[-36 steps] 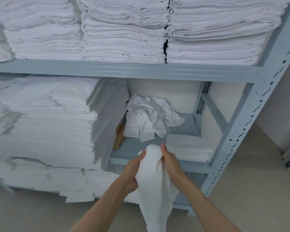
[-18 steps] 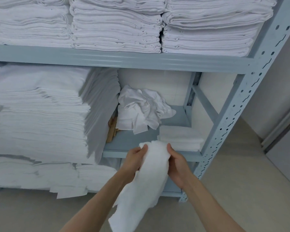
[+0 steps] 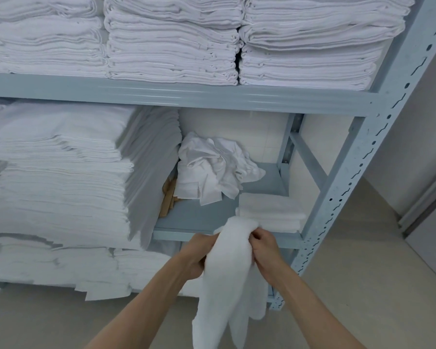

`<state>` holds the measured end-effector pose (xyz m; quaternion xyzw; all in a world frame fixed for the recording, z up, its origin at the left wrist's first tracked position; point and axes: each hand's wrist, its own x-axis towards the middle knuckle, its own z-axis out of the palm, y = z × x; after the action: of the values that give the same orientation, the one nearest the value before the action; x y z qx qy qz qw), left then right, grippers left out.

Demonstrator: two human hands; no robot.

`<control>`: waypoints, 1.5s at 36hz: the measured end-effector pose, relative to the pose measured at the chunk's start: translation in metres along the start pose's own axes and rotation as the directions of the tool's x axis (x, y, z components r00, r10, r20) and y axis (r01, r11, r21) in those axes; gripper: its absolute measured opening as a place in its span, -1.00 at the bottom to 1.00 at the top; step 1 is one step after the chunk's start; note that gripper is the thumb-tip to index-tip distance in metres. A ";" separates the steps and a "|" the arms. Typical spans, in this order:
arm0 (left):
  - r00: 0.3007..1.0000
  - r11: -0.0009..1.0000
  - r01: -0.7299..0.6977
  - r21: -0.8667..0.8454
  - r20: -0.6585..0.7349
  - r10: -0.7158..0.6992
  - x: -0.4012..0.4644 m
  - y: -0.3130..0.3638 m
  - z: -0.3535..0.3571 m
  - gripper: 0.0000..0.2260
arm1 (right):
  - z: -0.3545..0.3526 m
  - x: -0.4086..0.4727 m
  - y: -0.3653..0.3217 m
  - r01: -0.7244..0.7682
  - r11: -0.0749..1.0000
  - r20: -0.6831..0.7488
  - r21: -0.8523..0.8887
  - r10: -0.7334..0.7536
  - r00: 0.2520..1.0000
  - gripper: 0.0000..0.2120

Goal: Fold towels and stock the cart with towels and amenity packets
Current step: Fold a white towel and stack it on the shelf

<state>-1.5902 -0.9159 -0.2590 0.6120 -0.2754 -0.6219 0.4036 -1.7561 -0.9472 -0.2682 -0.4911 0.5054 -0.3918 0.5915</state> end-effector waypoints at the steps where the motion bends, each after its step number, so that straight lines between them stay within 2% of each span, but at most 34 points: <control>1: 0.999 1.000 0.021 0.001 0.040 -0.021 0.001 -0.001 0.002 -0.74 | -0.002 0.001 0.001 0.002 0.998 -0.020 -0.056 -0.003 1.000 -0.78; 2: 0.996 0.999 0.034 -0.010 0.084 -0.033 0.000 -0.001 0.005 -0.77 | -0.006 0.001 0.001 0.005 0.996 -0.039 -0.091 -0.009 0.999 -0.76; 4: 0.992 0.999 0.012 -0.047 0.122 -0.006 0.004 -0.005 0.010 -0.69 | -0.012 0.004 0.000 0.006 0.988 -0.084 -0.155 -0.020 0.996 -0.69; 8: 0.993 0.993 -0.114 -0.029 0.039 0.115 0.009 -0.007 0.024 -0.76 | -0.025 0.008 0.003 -0.017 0.965 -0.141 -0.262 -0.021 0.990 -0.80; 11: 0.983 0.983 -0.172 -0.066 0.051 0.176 0.011 -0.008 0.033 -0.76 | -0.033 0.009 0.005 -0.025 0.966 -0.188 -0.258 -0.024 0.982 -0.75; 13: 0.981 0.983 -0.163 -0.082 0.089 0.170 0.011 -0.010 0.037 -0.71 | -0.038 0.008 0.007 -0.039 0.967 -0.227 -0.250 -0.019 0.974 -0.75; 14: 0.984 0.987 -0.147 -0.063 0.090 0.153 0.011 -0.010 0.042 -0.68 | -0.043 0.008 0.008 -0.042 0.968 -0.250 -0.246 -0.022 0.968 -0.78; 16: 0.989 0.988 -0.144 0.049 -0.011 0.144 0.012 -0.009 0.047 -0.61 | -0.049 0.007 0.010 -0.038 0.971 -0.280 -0.235 -0.030 0.959 -0.79; 18: 0.972 0.959 -0.191 0.210 -0.095 0.215 0.014 -0.008 0.052 -0.57 | -0.057 0.004 0.013 -0.038 0.964 -0.294 -0.262 -0.043 0.955 -0.80; 21: 0.962 0.891 -0.270 0.365 0.059 0.268 0.015 -0.006 0.066 -0.53 | -0.063 -0.001 0.017 -0.025 0.921 -0.273 -0.389 -0.089 0.958 -0.86; 24: 0.951 0.861 -0.307 0.406 0.106 0.289 0.018 -0.011 0.080 -0.82 | -0.066 -0.006 0.020 0.000 0.899 -0.244 -0.437 -0.119 0.962 -0.90; 25: 0.948 0.864 -0.317 0.391 0.105 0.300 0.021 -0.013 0.081 -0.79 | -0.068 -0.007 0.021 0.010 0.901 -0.238 -0.433 -0.125 0.963 -0.90; 27: 0.942 0.863 -0.331 0.381 0.086 0.324 0.025 -0.016 0.083 -0.69 | -0.074 -0.009 0.024 0.004 0.920 -0.249 -0.392 -0.110 0.962 -0.85; 29: 0.937 0.878 -0.344 0.332 0.056 0.346 0.028 -0.014 0.084 -0.71 | -0.086 -0.009 0.030 -0.041 0.952 -0.290 -0.303 -0.051 0.956 -0.87; 32: 0.922 0.904 -0.361 0.231 -0.058 0.383 0.028 -0.005 0.083 -0.69 | -0.113 -0.005 0.043 -0.197 0.960 -0.363 -0.198 0.115 0.925 -0.63; 36: 0.931 0.941 -0.338 -0.017 -0.154 0.332 0.030 0.011 0.077 -0.78 | -0.157 -0.009 0.064 -0.409 0.911 -0.432 -0.045 0.352 0.831 -0.52; 38: 0.943 0.948 -0.307 -0.087 -0.166 0.290 0.031 0.013 0.074 -0.78 | -0.178 -0.018 0.076 -0.510 0.860 -0.343 0.001 0.479 0.808 -0.49; 42: 0.960 0.944 -0.260 -0.201 -0.161 0.230 0.034 0.014 0.071 -0.81 | -0.203 -0.036 0.109 -0.673 0.738 -0.089 0.044 0.674 0.733 -0.55; 47: 0.979 0.929 -0.188 -0.319 -0.137 0.151 0.032 0.019 0.068 -0.75 | -0.210 -0.052 0.147 -0.741 0.636 0.139 0.215 0.731 0.668 -0.45; 50: 0.977 0.912 -0.195 -0.360 -0.151 0.150 0.030 0.025 0.066 -0.74 | -0.205 -0.055 0.158 -0.733 0.576 0.183 0.362 0.727 0.662 -0.38; 54: 0.972 0.900 -0.223 -0.375 -0.160 0.174 0.028 0.035 0.063 -0.77 | -0.198 -0.051 0.162 -0.576 0.495 0.137 0.650 0.670 0.730 -0.42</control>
<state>-1.6446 -0.9674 -0.2391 0.5247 -0.1817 -0.5812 0.5949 -1.9653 -0.9006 -0.4173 -0.0081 0.5161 -0.3333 0.7890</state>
